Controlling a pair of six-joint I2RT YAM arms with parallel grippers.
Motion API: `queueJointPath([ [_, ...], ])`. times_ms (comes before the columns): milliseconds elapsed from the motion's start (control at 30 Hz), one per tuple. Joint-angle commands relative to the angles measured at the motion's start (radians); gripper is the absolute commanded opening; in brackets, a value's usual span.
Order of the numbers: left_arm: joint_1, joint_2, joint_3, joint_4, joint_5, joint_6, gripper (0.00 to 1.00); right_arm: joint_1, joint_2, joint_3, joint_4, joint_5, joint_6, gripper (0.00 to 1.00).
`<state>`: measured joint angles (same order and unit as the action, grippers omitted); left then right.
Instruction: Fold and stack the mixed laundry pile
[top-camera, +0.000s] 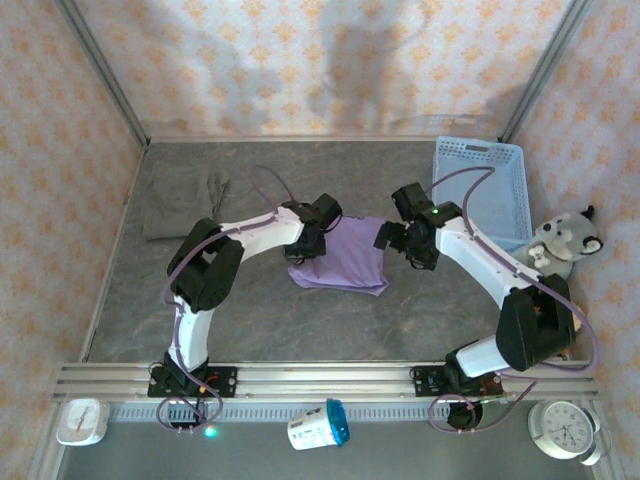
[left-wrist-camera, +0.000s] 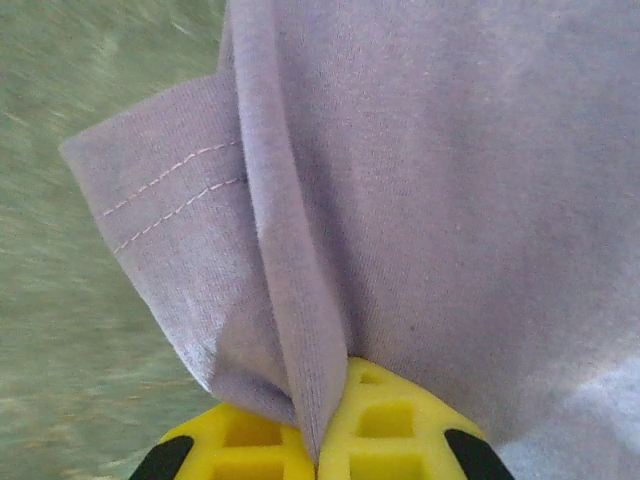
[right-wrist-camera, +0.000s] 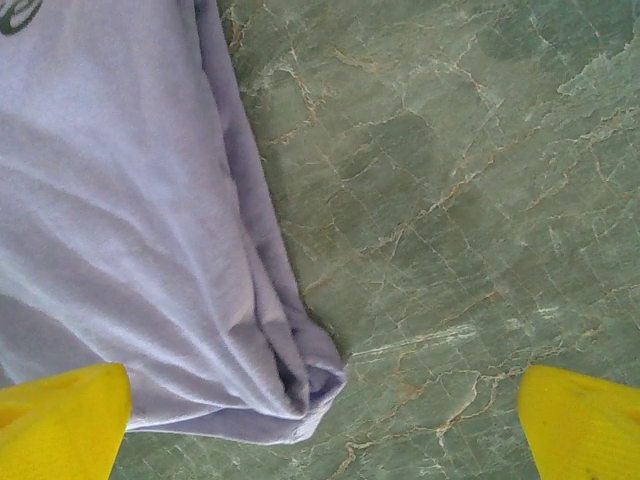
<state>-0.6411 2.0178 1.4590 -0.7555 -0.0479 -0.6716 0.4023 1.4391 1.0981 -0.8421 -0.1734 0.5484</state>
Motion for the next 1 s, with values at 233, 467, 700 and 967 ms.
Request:
queueJointPath([
  [233,0.035,-0.117,0.190,-0.248,-0.291,0.403,0.00,-0.002,0.060,0.057,-0.006,0.046,0.061,0.99],
  [467,0.091,-0.220,0.195,-0.238,-0.444,0.599,0.00,-0.003,0.105,0.090,0.012,0.038,0.101,0.99],
  [700,0.187,-0.281,0.193,-0.184,-0.487,0.760,0.00,0.006,0.193,0.175,0.012,0.018,0.111,0.99],
  [967,0.336,-0.284,0.334,-0.218,-0.371,0.816,0.00,0.072,0.306,0.323,-0.043,0.084,0.094,0.99],
])
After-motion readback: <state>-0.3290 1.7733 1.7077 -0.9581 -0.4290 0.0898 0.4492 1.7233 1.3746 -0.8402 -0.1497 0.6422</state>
